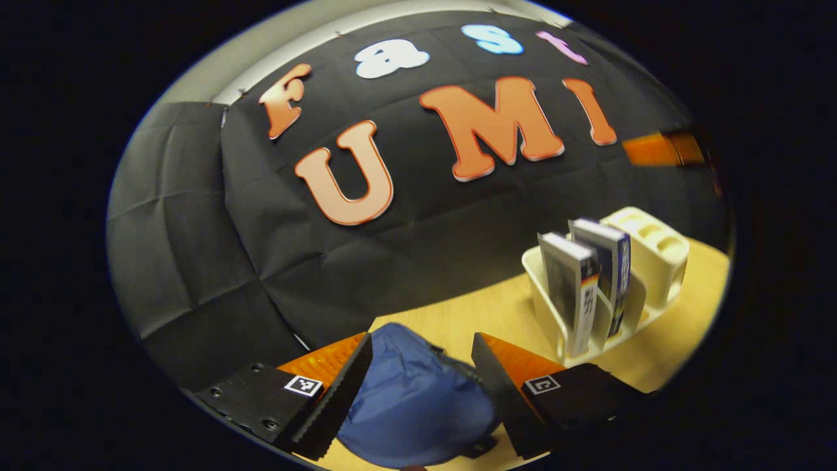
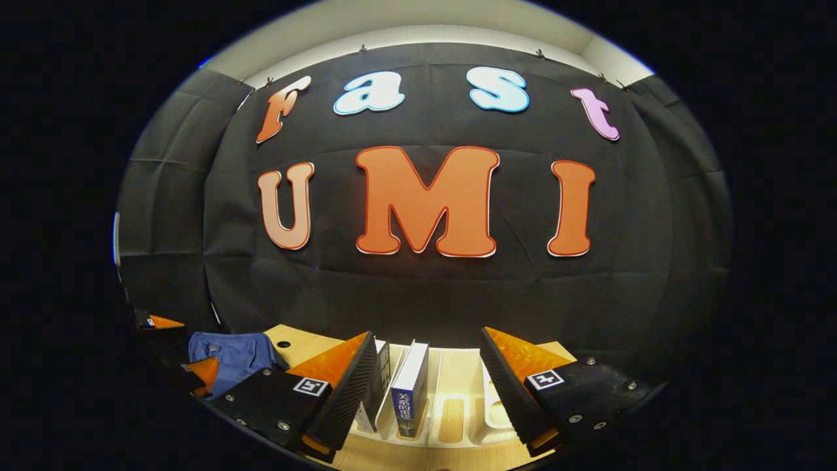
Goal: Open the schoolbag, grab two books from the bookshelf and put them into the schoolbag.
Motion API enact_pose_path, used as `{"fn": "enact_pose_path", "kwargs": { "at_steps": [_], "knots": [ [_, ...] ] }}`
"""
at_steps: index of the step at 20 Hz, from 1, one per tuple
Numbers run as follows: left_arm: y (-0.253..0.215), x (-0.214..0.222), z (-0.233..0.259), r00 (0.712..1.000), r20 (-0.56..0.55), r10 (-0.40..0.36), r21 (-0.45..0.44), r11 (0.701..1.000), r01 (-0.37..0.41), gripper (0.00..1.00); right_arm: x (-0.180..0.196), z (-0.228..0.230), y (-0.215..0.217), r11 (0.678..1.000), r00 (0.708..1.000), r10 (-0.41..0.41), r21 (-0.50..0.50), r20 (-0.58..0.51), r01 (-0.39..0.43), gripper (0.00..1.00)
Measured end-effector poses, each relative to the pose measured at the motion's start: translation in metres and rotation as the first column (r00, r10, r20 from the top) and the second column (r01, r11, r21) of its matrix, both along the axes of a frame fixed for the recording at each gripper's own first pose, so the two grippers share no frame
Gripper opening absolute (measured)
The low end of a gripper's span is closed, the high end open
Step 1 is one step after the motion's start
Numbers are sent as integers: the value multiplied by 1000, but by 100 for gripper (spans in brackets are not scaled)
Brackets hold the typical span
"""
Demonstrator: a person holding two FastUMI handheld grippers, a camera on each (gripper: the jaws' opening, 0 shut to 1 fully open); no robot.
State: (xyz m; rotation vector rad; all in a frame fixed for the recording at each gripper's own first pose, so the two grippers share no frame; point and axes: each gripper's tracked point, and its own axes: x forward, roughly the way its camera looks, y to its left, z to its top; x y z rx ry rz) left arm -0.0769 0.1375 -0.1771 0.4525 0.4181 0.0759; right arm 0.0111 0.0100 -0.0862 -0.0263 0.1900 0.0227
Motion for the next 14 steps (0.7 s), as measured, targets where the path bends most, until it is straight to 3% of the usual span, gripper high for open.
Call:
{"fn": "enact_pose_path", "kwargs": {
  "at_steps": [3,7,10,14],
  "knots": [
    [-5,-13,-49,991,-112,-76,121,989,90,95,1,-8,-5,1000,1000,-12,-17,-11,12,94],
    [-18,-39,-113,943,-292,-159,234,944,232,96,-1,-22,-19,999,998,-39,-32,-50,38,94],
    [-7,-51,-158,894,-431,-120,275,926,257,96,-3,-28,-30,997,996,-63,-47,-67,60,94],
    [15,-58,-182,844,-534,-45,309,919,244,97,-2,-32,-39,995,994,-82,-56,-75,78,94]
  ]
}}
